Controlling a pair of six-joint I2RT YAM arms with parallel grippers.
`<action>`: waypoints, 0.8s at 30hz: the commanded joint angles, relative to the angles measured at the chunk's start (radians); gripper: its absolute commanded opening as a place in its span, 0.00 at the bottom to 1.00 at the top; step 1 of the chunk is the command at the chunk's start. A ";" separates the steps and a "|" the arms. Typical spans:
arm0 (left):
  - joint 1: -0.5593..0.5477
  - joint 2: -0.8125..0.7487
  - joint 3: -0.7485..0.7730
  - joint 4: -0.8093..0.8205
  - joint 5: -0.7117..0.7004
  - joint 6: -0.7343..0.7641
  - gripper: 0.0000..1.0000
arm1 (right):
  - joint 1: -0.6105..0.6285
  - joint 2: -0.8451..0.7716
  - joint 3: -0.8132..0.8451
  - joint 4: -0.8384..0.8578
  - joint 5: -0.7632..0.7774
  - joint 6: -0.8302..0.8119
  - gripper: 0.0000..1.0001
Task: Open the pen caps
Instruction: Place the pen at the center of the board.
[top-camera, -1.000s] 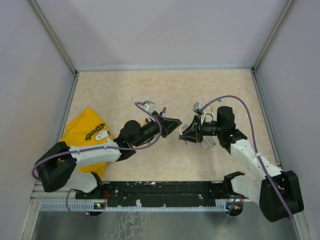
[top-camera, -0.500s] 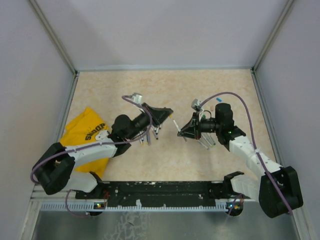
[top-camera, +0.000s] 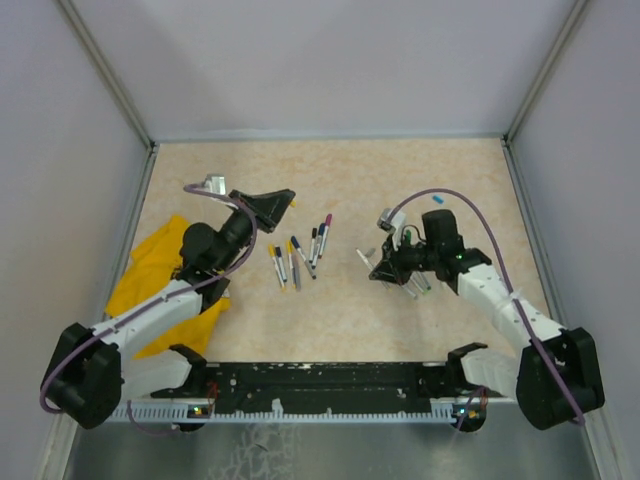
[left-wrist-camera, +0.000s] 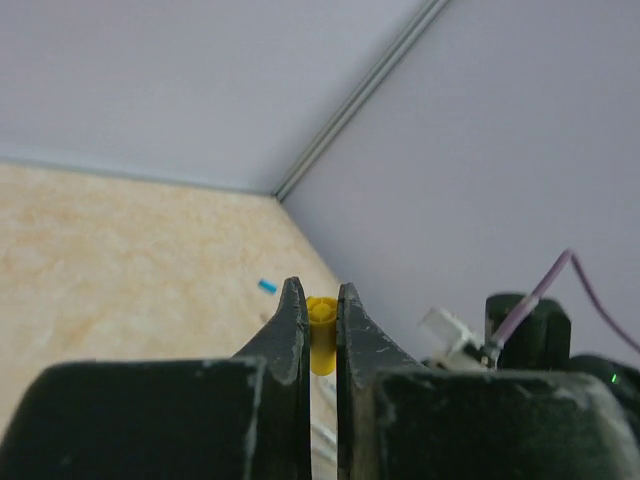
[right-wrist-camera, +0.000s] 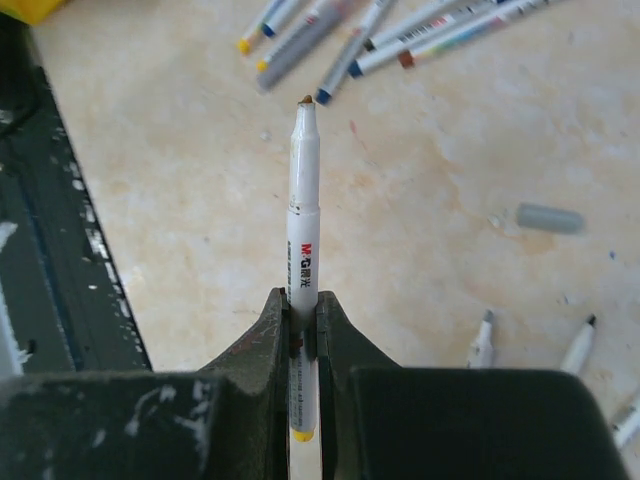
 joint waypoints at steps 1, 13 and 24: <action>0.008 -0.054 -0.132 -0.104 0.068 0.022 0.00 | 0.018 0.050 0.069 -0.184 0.254 -0.141 0.00; 0.008 -0.063 -0.290 -0.155 0.092 -0.065 0.00 | 0.099 0.244 0.089 -0.162 0.523 -0.122 0.00; 0.007 -0.059 -0.327 -0.142 0.107 -0.087 0.00 | 0.140 0.307 0.100 -0.157 0.630 -0.143 0.08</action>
